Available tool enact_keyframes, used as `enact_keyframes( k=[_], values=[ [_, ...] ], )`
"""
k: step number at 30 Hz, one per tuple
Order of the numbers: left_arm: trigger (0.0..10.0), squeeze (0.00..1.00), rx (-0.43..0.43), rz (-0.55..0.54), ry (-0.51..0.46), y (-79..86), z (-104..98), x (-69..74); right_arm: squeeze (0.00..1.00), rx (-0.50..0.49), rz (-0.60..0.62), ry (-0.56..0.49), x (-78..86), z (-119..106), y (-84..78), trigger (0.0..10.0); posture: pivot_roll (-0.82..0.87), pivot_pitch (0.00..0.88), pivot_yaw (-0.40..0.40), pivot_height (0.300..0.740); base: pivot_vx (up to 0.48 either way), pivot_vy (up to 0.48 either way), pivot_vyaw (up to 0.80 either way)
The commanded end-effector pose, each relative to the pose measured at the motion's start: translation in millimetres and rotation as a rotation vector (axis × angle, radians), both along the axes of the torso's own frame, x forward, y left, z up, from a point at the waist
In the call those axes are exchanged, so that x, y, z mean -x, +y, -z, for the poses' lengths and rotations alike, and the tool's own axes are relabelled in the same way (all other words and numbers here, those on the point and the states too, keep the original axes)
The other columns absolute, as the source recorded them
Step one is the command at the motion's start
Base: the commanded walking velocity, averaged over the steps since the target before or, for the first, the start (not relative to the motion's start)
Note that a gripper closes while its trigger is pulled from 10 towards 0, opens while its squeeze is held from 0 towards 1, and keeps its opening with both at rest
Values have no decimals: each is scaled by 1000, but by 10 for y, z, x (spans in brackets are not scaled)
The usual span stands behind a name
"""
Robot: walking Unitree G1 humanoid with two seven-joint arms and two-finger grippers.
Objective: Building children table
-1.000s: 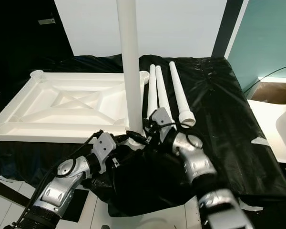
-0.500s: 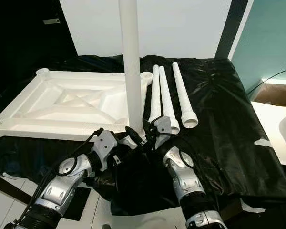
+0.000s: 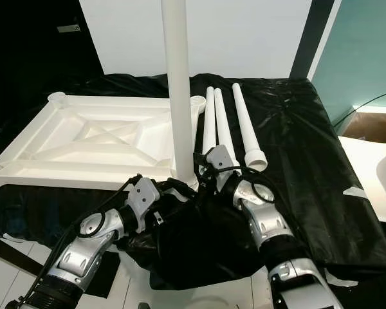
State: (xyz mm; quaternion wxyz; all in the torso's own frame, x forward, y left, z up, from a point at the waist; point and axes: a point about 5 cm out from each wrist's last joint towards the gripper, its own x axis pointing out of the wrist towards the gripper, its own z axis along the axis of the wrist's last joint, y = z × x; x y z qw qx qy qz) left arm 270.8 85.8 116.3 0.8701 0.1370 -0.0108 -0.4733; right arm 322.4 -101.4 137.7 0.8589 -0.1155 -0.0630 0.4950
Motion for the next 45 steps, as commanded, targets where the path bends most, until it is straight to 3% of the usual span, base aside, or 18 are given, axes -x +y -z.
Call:
enact_keyframes(
  k=[1,5,10,15,18,22,28,29,31,32,34,35,37,38,40,41,45],
  values=[
    [10000,0,-20,6,1,3,27,7,0,53,-83,26,5,45,35,0,123,0,17,740,0,0,0],
    [10000,0,-22,-2,0,21,31,15,0,86,-130,47,-17,41,-2,0,123,0,17,740,0,0,0],
    [10000,0,-22,-8,3,32,41,28,0,68,-103,73,-23,60,-45,0,138,0,14,740,0,0,0],
    [10000,0,-25,-5,6,40,48,38,0,-90,85,58,60,146,-13,0,130,0,20,740,0,0,0],
    [10000,0,-28,10,7,27,42,30,0,-286,275,-1,200,177,4,0,112,0,36,740,0,0,0],
    [10000,0,-33,25,7,11,39,20,0,-354,325,-32,300,166,42,0,98,0,43,740,0,0,0],
    [10000,0,-33,33,6,-6,31,8,0,-375,377,-37,302,128,57,0,94,0,44,740,0,0,0],
    [10000,0,-34,38,6,-21,34,9,0,-356,380,-32,288,134,49,7255,85,0,46,740,0,0,0],
    [10000,0,-35,45,7,-40,38,10,0,-333,389,-27,275,141,41,7255,85,0,46,740,0,0,0],
    [10000,0,-35,45,7,-42,40,11,184,-319,369,-23,273,147,33,10000,85,0,46,740,0,0,0],
    [10000,0,-35,44,7,-41,41,12,184,-312,357,-22,277,150,30,10000,85,0,46,740,0,0,0],
    [10000,0,-34,41,7,-39,44,15,1000,-296,336,-27,256,132,10,10000,91,0,40,740,0,0,0],
    [10000,0,-34,40,8,-37,46,16,1000,-285,324,-32,242,118,-5,10000,91,0,40,740,0,0,0],
    [10000,0,-34,38,9,-33,52,19,678,-250,288,-34,205,95,-6,10000,93,0,37,740,0,0,0],
    [10000,0,-34,36,10,-31,56,20,678,-226,262,-35,180,80,-6,10000,93,0,36,740,0,0,0],
    [10000,0,-34,35,10,-30,58,18,0,-195,217,-36,147,55,5,10000,96,0,34,740,0,0,0],
    [10000,0,-34,30,8,-28,50,5,0,-90,57,-45,99,16,57,10000,102,0,29,740,0,0,0]
  ],
)
